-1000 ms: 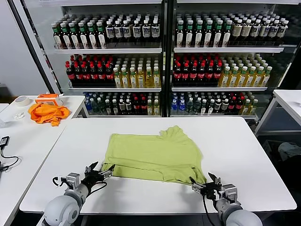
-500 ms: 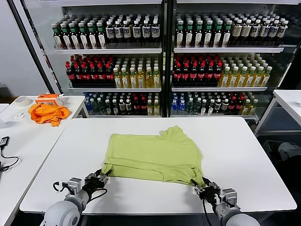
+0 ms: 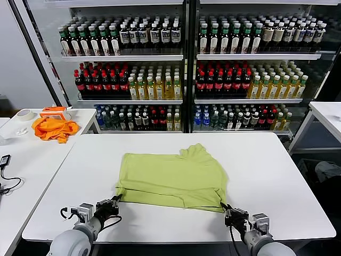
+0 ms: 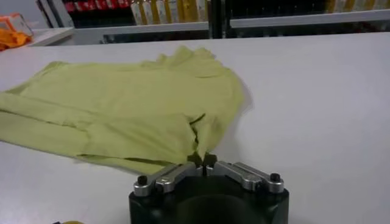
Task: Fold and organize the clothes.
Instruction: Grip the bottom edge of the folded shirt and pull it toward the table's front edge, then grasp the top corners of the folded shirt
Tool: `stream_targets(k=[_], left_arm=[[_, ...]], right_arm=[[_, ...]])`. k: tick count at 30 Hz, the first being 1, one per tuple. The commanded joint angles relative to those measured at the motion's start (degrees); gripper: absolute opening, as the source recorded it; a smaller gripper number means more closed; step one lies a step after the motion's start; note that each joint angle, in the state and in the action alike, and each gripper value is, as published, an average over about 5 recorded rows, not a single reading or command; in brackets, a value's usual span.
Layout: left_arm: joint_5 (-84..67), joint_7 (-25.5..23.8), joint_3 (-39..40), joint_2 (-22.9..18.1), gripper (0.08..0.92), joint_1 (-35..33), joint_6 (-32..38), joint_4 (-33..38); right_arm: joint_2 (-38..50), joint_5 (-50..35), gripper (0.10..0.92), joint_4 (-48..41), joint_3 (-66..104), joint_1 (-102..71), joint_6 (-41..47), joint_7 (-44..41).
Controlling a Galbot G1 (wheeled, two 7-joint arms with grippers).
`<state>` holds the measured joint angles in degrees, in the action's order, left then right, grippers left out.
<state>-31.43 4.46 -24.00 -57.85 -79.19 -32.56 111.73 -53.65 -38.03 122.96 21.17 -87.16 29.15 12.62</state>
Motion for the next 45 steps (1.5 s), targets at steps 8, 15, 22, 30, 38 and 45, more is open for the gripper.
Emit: stream_targets(k=[8,15,22,30,38,45], left_arm=[[0.95,0.26,-6.07,2.94,0.082,-15.65,-0.21,13.13],[6.51,0.12,-6.3,2.91,0.082,-17.02,-0.48,13.75],[8.45,0.13,-7.63,2.7,0.181,-17.93,-0.41,18.04],[3.54,0.2,-9.02,3.36,0.415,-10.95,1.27,18.28],[3.97,-4.43,-3.0,2.58,0.64,6.36,3.06,0.75],[1.02,-5.82,1.41,3.32,0.809,16.57,4.02,-8.45]], right_arm=[[0.62,4.32,0.108,9.2,6.32,-14.94,0.8,0.19],[-0.16,5.51,0.111,9.9,6.53,-16.29,-0.17,0.68],[-0.59,9.9,0.268,14.72,7.96,-16.53,2.74,1.46],[0.31,5.93,0.502,17.26,12.81,-7.98,3.88,2.03],[-1.72,0.35,0.735,-0.51,-0.14,20.24,4.01,4.67],[-4.99,-2.4,0.821,-17.47,-8.54,36.39,3.95,3.49]])
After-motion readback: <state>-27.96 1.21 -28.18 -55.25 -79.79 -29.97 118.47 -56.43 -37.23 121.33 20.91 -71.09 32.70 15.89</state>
